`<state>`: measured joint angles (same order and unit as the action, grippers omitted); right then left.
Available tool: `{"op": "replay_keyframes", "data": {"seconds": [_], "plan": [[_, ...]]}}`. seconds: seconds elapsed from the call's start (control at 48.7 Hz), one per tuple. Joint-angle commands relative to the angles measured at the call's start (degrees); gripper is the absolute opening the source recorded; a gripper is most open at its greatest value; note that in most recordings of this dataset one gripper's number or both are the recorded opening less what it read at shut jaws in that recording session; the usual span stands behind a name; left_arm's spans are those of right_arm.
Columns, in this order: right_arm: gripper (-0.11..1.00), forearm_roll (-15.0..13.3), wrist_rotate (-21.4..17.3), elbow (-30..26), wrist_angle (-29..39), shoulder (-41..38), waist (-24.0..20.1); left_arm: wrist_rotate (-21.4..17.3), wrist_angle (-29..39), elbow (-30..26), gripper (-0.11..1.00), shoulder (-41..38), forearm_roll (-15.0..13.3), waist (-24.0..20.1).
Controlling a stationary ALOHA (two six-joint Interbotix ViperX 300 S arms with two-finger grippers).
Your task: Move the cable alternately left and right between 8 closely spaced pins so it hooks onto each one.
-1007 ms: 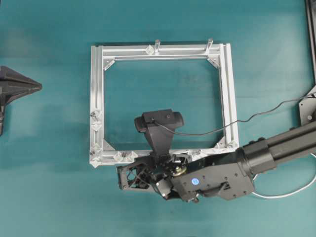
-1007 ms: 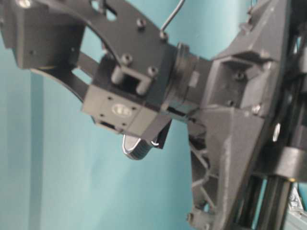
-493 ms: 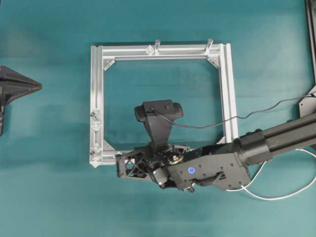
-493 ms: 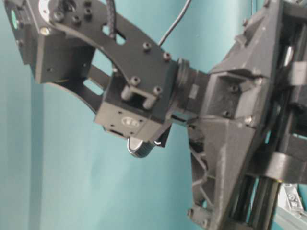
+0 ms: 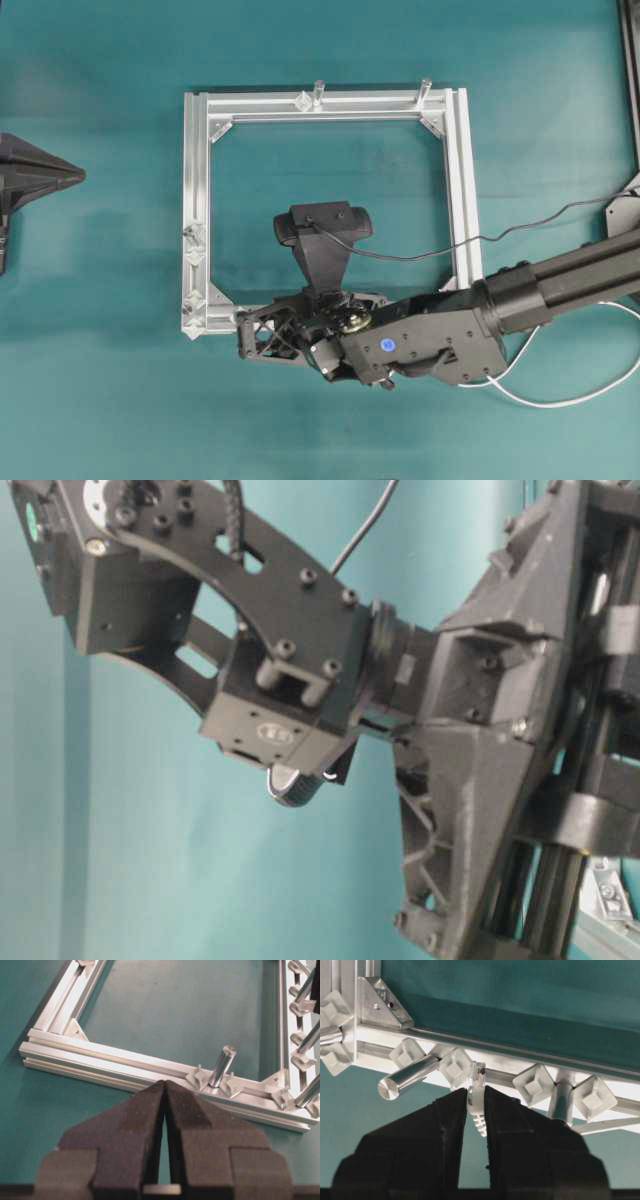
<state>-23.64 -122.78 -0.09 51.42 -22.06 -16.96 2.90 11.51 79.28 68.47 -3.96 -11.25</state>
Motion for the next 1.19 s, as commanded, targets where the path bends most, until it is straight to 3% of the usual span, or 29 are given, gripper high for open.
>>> {"op": "replay_keyframes", "data": {"seconds": [0.0, 0.185, 0.452, 1.171], "plan": [[0.13, -0.26, 0.09, -0.53, 0.18, 1.32, 0.0, 0.35, -0.62, -0.53, 0.06, -0.35, 0.09, 0.09], [0.13, -0.26, 0.62, -0.53, 0.62, 1.58, 0.62, 0.35, -0.62, -0.53, 0.06, -0.35, 0.18, 0.09], [0.13, -0.26, 6.33, -0.53, 2.55, 2.29, 3.87, 0.35, -0.62, -0.62, 0.06, -0.35, 0.09, 0.09], [0.13, -0.26, 13.1, -1.05, 2.55, 2.37, 10.02, 0.35, -0.53, -0.53, 0.06, -0.35, 0.09, 0.09]]}}
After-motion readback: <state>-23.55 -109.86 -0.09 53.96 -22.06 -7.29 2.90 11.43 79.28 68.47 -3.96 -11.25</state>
